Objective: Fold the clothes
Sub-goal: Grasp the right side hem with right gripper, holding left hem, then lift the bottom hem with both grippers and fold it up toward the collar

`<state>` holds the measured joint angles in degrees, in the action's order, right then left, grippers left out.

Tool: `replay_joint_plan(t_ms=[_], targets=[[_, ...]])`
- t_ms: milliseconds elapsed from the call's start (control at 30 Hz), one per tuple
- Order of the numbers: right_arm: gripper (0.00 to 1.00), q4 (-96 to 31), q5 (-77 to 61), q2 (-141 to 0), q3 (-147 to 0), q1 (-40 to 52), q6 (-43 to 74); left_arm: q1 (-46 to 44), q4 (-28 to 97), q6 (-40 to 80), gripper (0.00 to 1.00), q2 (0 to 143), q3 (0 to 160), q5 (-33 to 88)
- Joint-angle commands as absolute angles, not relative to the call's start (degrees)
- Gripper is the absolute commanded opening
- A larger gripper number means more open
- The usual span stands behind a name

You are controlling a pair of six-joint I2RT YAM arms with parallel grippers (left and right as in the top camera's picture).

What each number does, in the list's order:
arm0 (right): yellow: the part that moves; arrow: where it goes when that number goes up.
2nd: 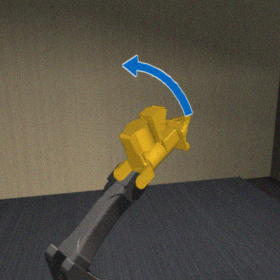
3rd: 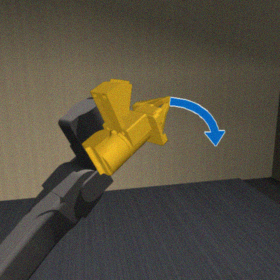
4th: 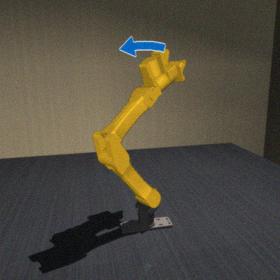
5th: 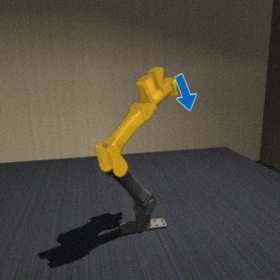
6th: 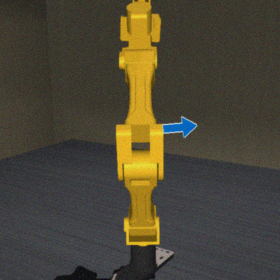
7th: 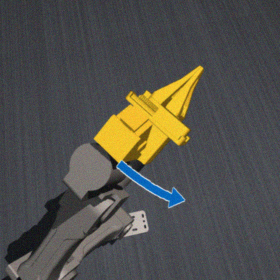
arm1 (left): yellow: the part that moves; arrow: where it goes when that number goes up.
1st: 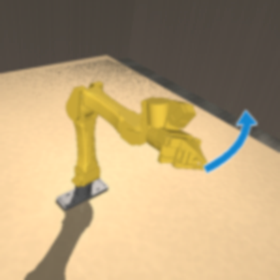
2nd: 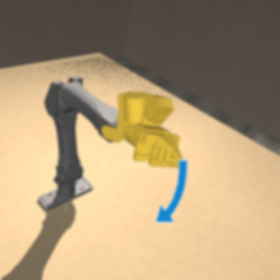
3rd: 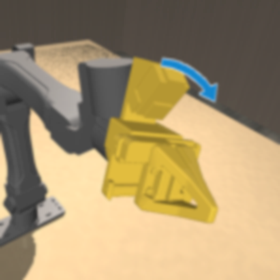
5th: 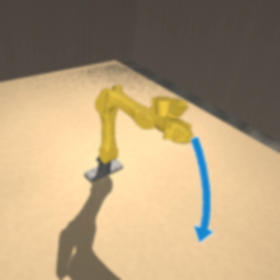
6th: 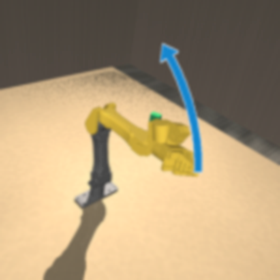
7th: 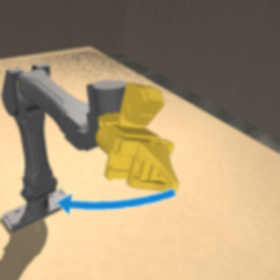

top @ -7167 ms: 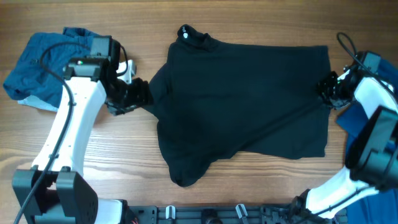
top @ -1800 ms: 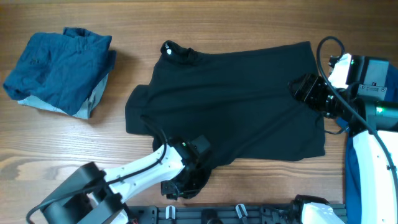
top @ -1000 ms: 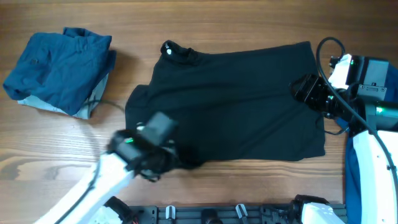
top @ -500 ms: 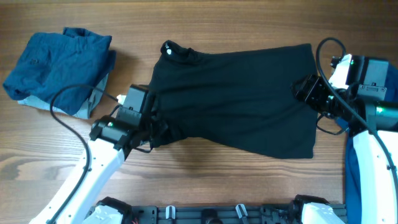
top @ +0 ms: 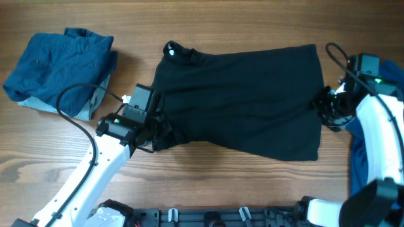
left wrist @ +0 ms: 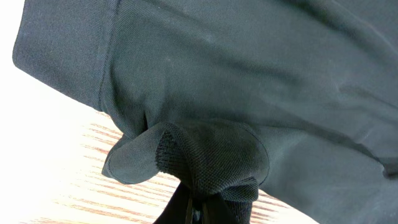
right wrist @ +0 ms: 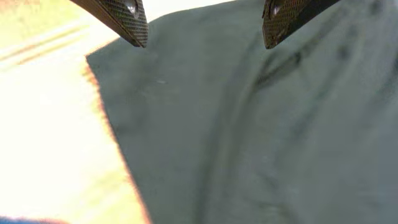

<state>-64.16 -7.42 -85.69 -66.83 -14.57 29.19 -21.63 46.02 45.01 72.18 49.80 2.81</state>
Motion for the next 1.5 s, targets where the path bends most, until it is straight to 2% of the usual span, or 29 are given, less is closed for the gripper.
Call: replay_joint_plan(t_ms=[0,167,267,500,700,767,800,833,867,933,1100,1267,1467], targets=[[0.65,-64.8,-9.0,-87.4,-63.7,-19.3,27.6,-21.2,45.7,43.1,0.04,72.2,50.2,1.6],[0.66,-63.8,-9.5,-87.4,-56.5,-22.0,27.0,-21.2,45.6,42.4,0.04,72.2,50.2,1.7],[0.58,-61.1,-10.1,-87.4,-51.7,-22.0,28.8,-21.2,45.3,42.4,0.04,72.2,50.2,1.7],[0.59,-53.8,-13.1,-87.4,-42.0,-22.0,30.4,-21.3,45.2,42.4,0.04,72.2,50.2,1.7],[0.57,-48.5,-16.6,-87.4,-39.4,-22.0,30.2,-21.2,45.2,42.4,0.04,72.2,50.2,1.7],[0.51,-46.6,-16.6,-87.4,-39.2,-22.0,30.0,-21.3,45.2,42.4,0.04,72.2,50.2,1.7],[0.43,-45.5,-16.6,-87.4,-39.3,-22.0,30.0,-21.2,45.2,42.4,0.04,72.2,50.2,1.7],[0.29,-43.9,-16.9,-87.2,-39.4,-22.0,29.9,-21.3,45.4,42.4,0.04,72.2,50.2,1.7],[0.19,-42.6,-16.8,-86.8,-39.6,-22.0,29.8,-21.3,45.5,42.4,0.04,72.2,50.2,1.7],[0.06,-42.6,-16.4,-86.0,-40.2,-22.0,29.7,-21.3,45.9,42.3,0.04,72.2,50.2,1.7],[0.04,-47.6,-15.1,-80.6,-44.2,-22.0,27.2,-21.2,46.8,40.5,0.04,72.2,50.2,2.0],[0.04,-56.6,-7.2,-70.3,-51.9,-22.1,27.0,-21.3,47.4,38.2,0.04,69.8,50.5,3.3],[0.04,-59.7,-6.0,-65.5,-53.0,-22.1,27.2,-21.3,50.5,36.4,0.04,64.2,52.5,3.6]])
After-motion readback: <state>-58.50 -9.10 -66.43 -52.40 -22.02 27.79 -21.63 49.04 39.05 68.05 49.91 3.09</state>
